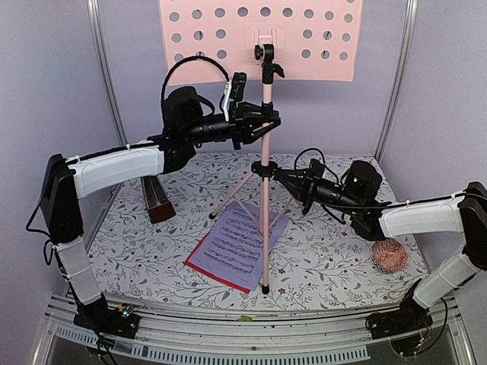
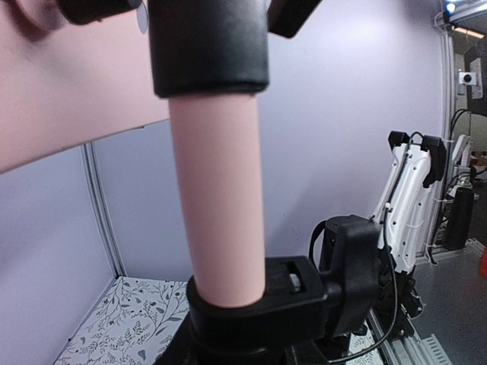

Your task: Set up the instrument practice props

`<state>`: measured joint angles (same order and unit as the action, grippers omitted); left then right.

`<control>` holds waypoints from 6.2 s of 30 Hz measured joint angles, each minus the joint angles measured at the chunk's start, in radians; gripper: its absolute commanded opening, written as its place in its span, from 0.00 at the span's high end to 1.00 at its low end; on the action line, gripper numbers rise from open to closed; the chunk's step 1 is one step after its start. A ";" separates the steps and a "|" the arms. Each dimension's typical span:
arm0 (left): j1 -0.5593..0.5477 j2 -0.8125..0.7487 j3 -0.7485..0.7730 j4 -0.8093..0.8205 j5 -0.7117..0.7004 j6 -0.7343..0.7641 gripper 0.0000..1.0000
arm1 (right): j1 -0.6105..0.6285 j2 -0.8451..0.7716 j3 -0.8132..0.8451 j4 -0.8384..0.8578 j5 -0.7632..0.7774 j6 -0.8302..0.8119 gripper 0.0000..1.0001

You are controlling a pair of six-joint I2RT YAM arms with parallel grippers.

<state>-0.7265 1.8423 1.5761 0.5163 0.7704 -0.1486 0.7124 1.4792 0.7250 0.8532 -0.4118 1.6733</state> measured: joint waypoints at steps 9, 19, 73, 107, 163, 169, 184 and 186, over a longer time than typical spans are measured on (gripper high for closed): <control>0.000 0.000 0.002 -0.003 -0.004 0.002 1.00 | 0.010 0.007 -0.016 0.066 0.031 0.014 0.53; 0.000 0.000 0.002 -0.008 -0.008 0.007 1.00 | -0.042 -0.092 -0.032 -0.003 0.087 -0.588 0.44; 0.000 0.004 0.045 -0.088 -0.007 0.026 1.00 | 0.075 -0.031 -0.009 -0.045 0.242 -3.082 0.80; -0.010 0.004 0.045 -0.089 -0.050 0.050 1.00 | -0.007 -0.077 0.152 -0.427 0.053 -1.943 1.00; -0.185 0.074 0.132 -0.074 -1.450 0.298 0.19 | -0.040 -0.131 0.192 -0.584 0.385 -1.243 0.01; -0.190 -0.005 -0.016 -0.040 -1.360 0.295 0.06 | -0.040 -0.128 0.193 -0.572 0.399 -1.249 0.01; -0.174 -0.278 -0.539 0.137 -1.020 0.244 0.07 | -0.040 -0.094 0.194 -0.487 0.408 -1.270 0.01; -0.156 -0.313 -0.595 0.142 -0.953 0.212 0.08 | -0.040 -0.093 0.190 -0.480 0.402 -1.271 0.01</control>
<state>-0.8825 1.5291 0.9806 0.6582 -0.1822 0.0631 0.6724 1.3857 0.9154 0.3729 -0.0093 0.4023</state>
